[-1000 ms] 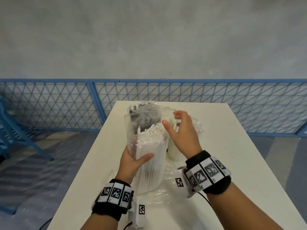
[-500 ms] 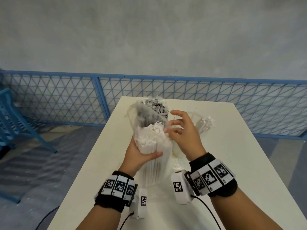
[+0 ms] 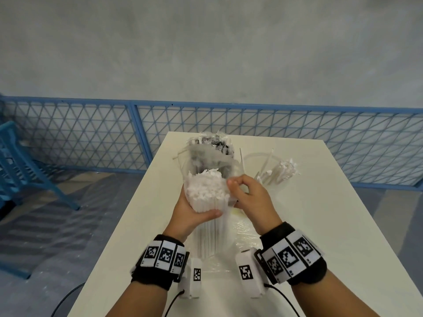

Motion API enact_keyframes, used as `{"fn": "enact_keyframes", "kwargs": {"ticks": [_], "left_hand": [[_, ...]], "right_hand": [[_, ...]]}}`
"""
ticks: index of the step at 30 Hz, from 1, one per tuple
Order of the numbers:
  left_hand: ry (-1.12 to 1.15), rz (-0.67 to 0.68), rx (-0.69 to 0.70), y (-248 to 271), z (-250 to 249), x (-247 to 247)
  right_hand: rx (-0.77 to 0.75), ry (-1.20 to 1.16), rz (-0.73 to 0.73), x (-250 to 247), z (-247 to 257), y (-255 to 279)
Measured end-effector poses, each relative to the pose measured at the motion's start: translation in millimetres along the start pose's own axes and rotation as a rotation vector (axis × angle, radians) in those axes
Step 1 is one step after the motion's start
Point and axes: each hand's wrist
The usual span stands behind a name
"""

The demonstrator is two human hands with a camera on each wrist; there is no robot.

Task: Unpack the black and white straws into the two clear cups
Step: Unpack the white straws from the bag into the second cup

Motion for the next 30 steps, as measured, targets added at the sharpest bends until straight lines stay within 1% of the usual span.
{"fn": "enact_keyframes", "kwargs": {"ticks": [2, 3, 4, 5, 6, 7, 8, 9, 10, 11, 12, 14, 18, 19, 22, 23, 26, 28, 30], "left_hand": [[0.000, -0.033, 0.008, 0.0, 0.7, 0.5], [0.001, -0.057, 0.016, 0.0, 0.5, 0.6], [0.006, -0.078, 0.022, 0.2, 0.1, 0.5], [0.013, -0.087, 0.027, 0.5, -0.6, 0.3], [0.017, -0.088, 0.030, 0.6, -1.0, 0.1], [0.019, -0.085, 0.031, 0.7, -1.2, 0.3], [0.024, -0.080, 0.032, 0.6, -1.1, 0.4], [0.031, -0.071, 0.038, 0.5, -1.2, 0.4], [0.037, -0.058, 0.046, 0.3, -1.2, 0.3], [0.040, -0.043, 0.055, 0.0, -0.9, -0.1], [0.043, -0.028, 0.063, -0.1, -0.7, -0.3], [0.046, -0.017, 0.073, 0.4, -1.0, -0.3], [0.061, -0.011, 0.082, 3.6, -3.0, 0.7], [0.060, -0.007, 0.087, 4.3, -3.1, 0.8], [0.040, 0.031, 0.099, 5.1, -3.3, 0.7], [0.029, 0.047, 0.102, 4.9, -3.4, 1.1], [0.033, 0.047, 0.102, 4.4, -3.8, 2.2], [0.052, 0.037, 0.102, 4.5, -3.8, 2.1], [0.060, 0.040, 0.098, 4.2, -3.3, 1.1]], "right_hand": [[0.101, -0.223, -0.016, 0.3, -1.2, 2.9], [0.121, -0.277, -0.023, -0.5, -2.1, 4.1], [0.114, -0.270, -0.033, -2.6, -3.6, 4.5], [0.066, -0.153, -0.037, -5.3, -5.3, 4.6], [-0.010, 0.042, -0.023, -7.4, -7.5, 5.0], [-0.102, 0.242, -0.001, -7.5, -8.6, 6.2], [-0.209, 0.380, 0.002, -6.5, -8.6, 7.5], [-0.308, 0.430, -0.005, -5.6, -6.2, 9.1], [-0.393, 0.427, -0.001, -4.6, -2.2, 10.1], [-0.464, 0.407, 0.015, -2.6, 2.1, 10.5], [-0.503, 0.391, 0.046, -0.5, 5.9, 10.6], [-0.482, 0.425, 0.121, 4.3, 8.5, 9.3], [-0.263, 0.515, 0.144, 6.3, -1.7, 4.6], [-0.249, 0.509, 0.141, 5.7, -2.9, 3.9], [-0.334, 0.454, 0.133, 7.7, -4.1, 2.0], [-0.333, 0.443, 0.141, 9.6, -4.1, 1.8], [-0.258, 0.409, 0.132, 13.6, -5.4, 0.6], [-0.245, 0.370, 0.090, 13.0, -7.8, -1.1], [-0.242, 0.371, 0.077, 12.1, -9.2, -1.4]]}}
Point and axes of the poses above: each hand's wrist, its own y-axis away from the middle knuckle, its own x-axis out of the palm, z = x × y, and after that the axes turned 13 degrees about -y, right-handed
